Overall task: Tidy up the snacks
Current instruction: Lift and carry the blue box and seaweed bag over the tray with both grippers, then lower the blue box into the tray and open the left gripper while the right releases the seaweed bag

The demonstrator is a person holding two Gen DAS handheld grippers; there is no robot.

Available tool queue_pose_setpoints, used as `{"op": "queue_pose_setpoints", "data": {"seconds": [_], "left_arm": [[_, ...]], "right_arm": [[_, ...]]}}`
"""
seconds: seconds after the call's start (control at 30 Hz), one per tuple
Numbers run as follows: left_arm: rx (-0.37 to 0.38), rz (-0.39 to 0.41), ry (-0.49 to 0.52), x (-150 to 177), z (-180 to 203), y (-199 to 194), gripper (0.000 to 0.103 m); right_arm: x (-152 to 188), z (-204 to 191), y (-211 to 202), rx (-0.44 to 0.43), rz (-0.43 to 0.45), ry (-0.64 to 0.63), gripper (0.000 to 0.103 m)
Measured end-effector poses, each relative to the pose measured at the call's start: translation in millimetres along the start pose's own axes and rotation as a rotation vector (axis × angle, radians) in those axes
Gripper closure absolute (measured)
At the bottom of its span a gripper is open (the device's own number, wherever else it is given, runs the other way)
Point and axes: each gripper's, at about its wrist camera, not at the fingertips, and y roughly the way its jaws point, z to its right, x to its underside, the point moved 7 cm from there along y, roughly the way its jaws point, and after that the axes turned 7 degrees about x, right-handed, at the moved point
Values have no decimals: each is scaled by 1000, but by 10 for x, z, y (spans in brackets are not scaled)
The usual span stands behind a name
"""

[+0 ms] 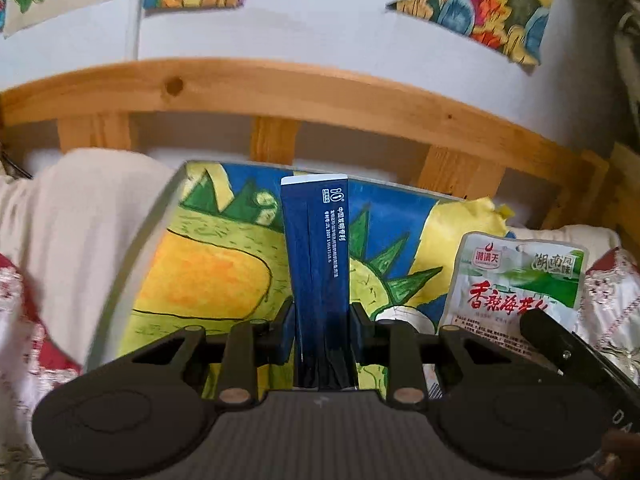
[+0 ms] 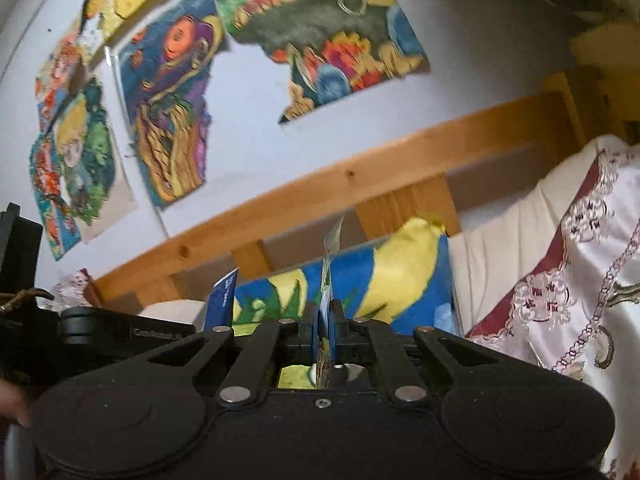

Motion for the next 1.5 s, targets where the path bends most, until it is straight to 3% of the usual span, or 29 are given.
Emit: {"op": "queue_pose_setpoints", "data": {"seconds": [0.37, 0.47, 0.5, 0.57, 0.6, 0.63, 0.7, 0.87, 1.1, 1.5], "left_arm": [[-15, -53, 8, 250, -1, 296, 72], [-26, -57, 9, 256, -14, 306, 69], [-32, -58, 13, 246, -15, 296, 65], [-57, -59, 23, 227, -25, 264, 42], [-76, -53, 25, 214, -35, 238, 24], [-95, -36, 24, 198, -50, 198, 18], [-112, 7, 12, 169, -83, 110, 17], [-142, 60, -20, 159, -190, -126, 11], [-171, 190, 18, 101, -266, -732, 3], [-170, 274, 47, 346, -326, -1739, 1]], "right_arm": [[196, 126, 257, 80, -95, -42, 90], [215, 115, 269, 108, -108, -84, 81], [218, 107, 271, 117, -112, -102, 79], [224, 90, 265, 129, -114, -135, 65], [224, 82, 263, 136, -114, -151, 56], [221, 75, 257, 146, -111, -169, 51], [214, 50, 240, 170, -101, -213, 34], [186, -35, 144, 211, -52, -310, 16], [27, -201, -191, 206, 50, -320, 2], [-68, -631, -1136, 202, 195, -345, 1]]}}
